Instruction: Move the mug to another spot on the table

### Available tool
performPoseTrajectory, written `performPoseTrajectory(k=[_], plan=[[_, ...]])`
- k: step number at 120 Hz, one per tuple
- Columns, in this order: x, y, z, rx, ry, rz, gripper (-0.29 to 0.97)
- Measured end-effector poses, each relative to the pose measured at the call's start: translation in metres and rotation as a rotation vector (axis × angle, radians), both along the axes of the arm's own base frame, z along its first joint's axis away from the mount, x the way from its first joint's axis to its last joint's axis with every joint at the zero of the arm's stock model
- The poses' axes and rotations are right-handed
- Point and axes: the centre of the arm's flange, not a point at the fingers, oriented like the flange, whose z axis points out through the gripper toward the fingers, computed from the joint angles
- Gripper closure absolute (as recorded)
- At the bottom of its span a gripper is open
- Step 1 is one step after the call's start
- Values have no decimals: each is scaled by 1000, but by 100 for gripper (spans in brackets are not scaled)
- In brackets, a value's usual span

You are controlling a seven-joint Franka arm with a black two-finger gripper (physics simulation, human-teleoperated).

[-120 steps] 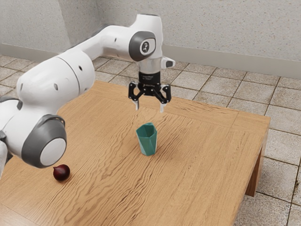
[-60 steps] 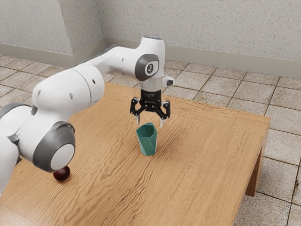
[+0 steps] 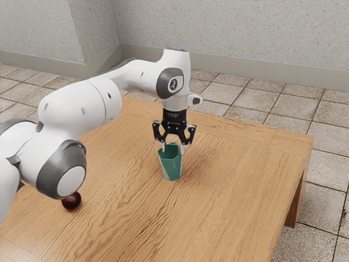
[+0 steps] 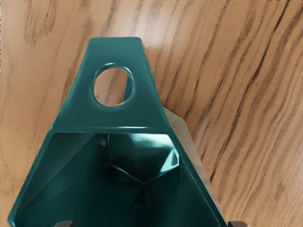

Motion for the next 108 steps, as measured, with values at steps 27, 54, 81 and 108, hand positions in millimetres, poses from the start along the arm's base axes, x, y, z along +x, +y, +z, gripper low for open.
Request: performPoseTrajectory(k=[27,54,81,108], plan=[[2,-1,25,-6,-49,-3,18],[14,16,31,-10,-113,-7,6],[22,17,19,-4,-158,-68,2],[26,21,-15,15,-150,-121,1]])
